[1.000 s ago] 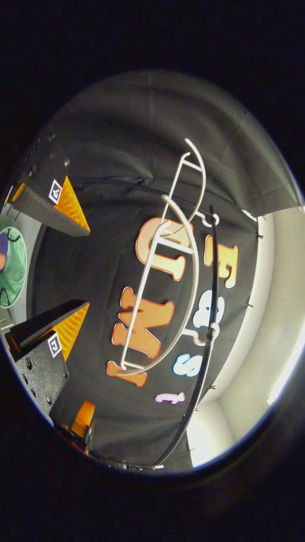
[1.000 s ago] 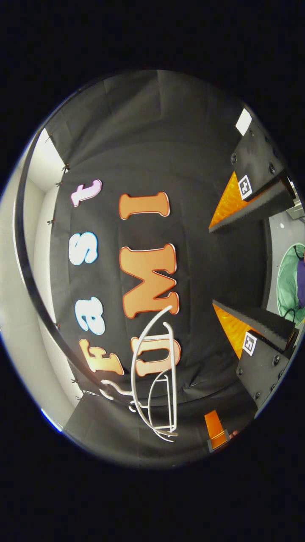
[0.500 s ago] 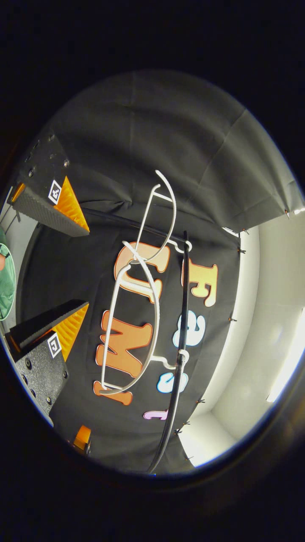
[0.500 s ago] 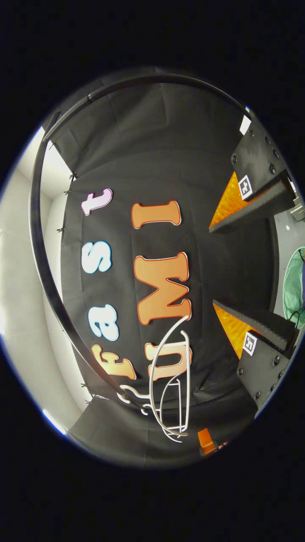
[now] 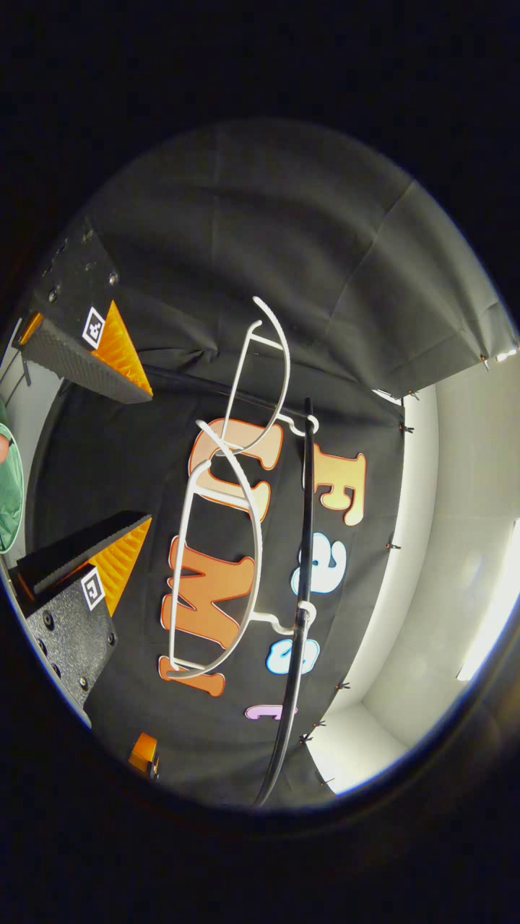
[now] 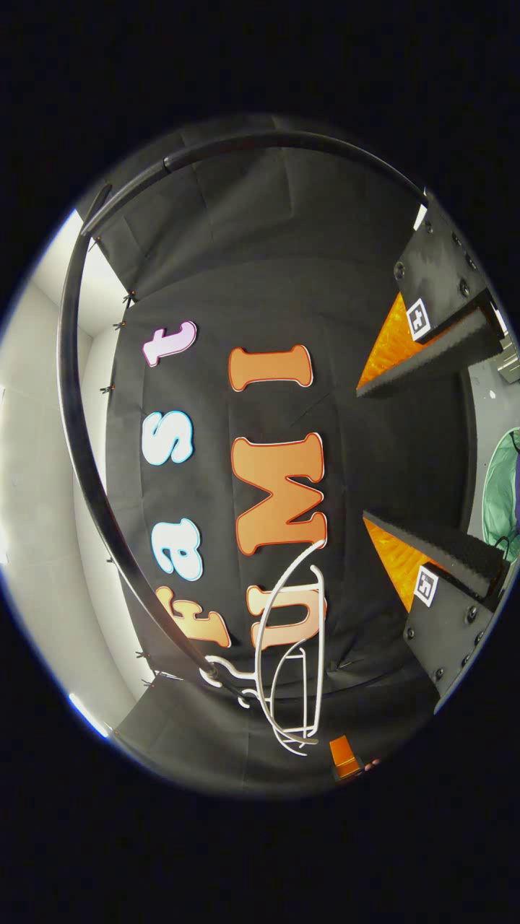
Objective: Grasp the clothes on the hanger with both hands and then place them into the laundry hamper below.
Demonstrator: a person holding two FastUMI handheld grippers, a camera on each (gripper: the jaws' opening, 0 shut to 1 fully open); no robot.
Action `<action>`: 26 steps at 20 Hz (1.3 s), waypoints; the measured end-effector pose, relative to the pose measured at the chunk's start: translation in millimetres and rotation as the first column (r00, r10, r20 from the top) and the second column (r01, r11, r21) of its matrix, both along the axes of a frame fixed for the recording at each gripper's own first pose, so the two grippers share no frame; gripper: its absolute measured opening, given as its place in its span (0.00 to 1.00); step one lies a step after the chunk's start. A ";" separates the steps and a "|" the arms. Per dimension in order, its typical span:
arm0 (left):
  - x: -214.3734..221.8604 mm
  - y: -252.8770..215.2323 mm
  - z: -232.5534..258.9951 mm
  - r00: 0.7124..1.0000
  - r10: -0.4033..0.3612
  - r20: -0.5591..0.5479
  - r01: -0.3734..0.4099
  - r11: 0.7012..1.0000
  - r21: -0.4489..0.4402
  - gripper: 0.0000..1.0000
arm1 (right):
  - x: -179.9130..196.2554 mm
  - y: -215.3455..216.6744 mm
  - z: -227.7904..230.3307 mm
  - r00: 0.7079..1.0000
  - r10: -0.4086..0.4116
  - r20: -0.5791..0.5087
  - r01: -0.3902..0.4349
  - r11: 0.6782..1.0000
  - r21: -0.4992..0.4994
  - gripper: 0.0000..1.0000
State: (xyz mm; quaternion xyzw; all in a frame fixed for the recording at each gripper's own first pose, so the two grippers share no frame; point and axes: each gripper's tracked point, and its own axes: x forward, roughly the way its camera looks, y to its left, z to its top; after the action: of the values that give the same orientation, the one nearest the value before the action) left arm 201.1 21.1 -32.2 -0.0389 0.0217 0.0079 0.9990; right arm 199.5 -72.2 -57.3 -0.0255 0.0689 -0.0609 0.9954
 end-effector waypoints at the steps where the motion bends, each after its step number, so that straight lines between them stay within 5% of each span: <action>1: -0.2 -1.2 -0.3 1.000 -0.003 -0.001 0.003 1.000 -0.002 0.95 | 0.2 0.2 0.2 1.000 0.002 -0.002 -0.002 1.000 0.000 0.89; 26: 9.4 2.5 -13.1 1.000 0.008 -0.030 -0.009 1.000 -0.003 0.95 | 4.6 -6.3 -17.0 0.999 -0.022 -0.028 0.023 1.000 0.018 0.89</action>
State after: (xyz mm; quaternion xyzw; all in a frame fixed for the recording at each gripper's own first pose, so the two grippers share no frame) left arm 210.5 23.6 -45.3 -0.0406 0.0368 0.0127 0.9984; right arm 204.1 -78.5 -74.3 -0.0165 0.0835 -0.0712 0.9938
